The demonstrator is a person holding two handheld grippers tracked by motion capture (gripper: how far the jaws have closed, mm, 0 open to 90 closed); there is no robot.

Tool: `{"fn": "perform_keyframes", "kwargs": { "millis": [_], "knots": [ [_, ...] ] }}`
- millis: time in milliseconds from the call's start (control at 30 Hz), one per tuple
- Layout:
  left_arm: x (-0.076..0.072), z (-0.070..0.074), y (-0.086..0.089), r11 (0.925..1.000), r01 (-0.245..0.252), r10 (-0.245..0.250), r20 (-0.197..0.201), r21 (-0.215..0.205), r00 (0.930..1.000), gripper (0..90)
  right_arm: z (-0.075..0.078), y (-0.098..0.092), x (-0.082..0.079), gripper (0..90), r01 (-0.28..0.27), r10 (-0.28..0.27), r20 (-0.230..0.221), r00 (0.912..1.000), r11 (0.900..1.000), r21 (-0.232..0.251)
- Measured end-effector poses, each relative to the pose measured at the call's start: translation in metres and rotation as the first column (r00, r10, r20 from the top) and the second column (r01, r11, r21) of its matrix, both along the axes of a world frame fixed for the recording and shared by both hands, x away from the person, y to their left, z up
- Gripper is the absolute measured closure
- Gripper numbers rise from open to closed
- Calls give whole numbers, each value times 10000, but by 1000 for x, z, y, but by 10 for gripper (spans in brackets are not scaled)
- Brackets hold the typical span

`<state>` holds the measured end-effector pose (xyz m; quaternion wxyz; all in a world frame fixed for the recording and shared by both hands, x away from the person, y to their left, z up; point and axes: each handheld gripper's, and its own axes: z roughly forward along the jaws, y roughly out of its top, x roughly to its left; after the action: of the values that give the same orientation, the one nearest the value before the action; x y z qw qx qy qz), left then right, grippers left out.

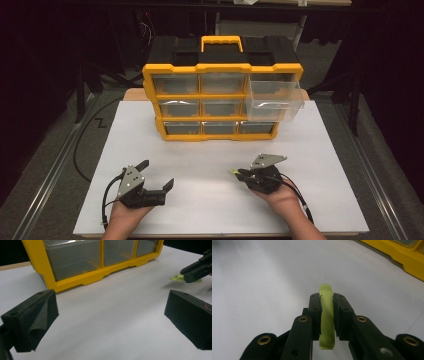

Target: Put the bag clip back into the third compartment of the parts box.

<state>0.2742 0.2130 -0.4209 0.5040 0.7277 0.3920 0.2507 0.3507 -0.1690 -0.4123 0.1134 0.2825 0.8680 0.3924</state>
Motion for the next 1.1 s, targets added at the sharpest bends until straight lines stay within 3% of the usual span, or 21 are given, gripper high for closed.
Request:
{"fn": "perform_keyframes", "kwargs": {
  "millis": [433,767,933,1100],
  "knots": [
    [1,-1,-1,10000,61,-61,-29,8,10000,5,5,-49,-5,791,731,-730,-20,9973,9972,181],
    [2,-1,-1,10000,58,-58,-62,10,10000,5,5,-93,-8,791,1558,-1545,-257,9877,9861,579],
    [3,-1,-2,10000,66,-66,-67,23,10000,5,5,-96,-6,791,1626,-1607,-322,9865,9843,691],
    [3,-2,-2,9999,115,-115,-97,7,9999,6,10,-91,-5,791,1530,-1507,-506,9873,9871,462]
  ]
}}
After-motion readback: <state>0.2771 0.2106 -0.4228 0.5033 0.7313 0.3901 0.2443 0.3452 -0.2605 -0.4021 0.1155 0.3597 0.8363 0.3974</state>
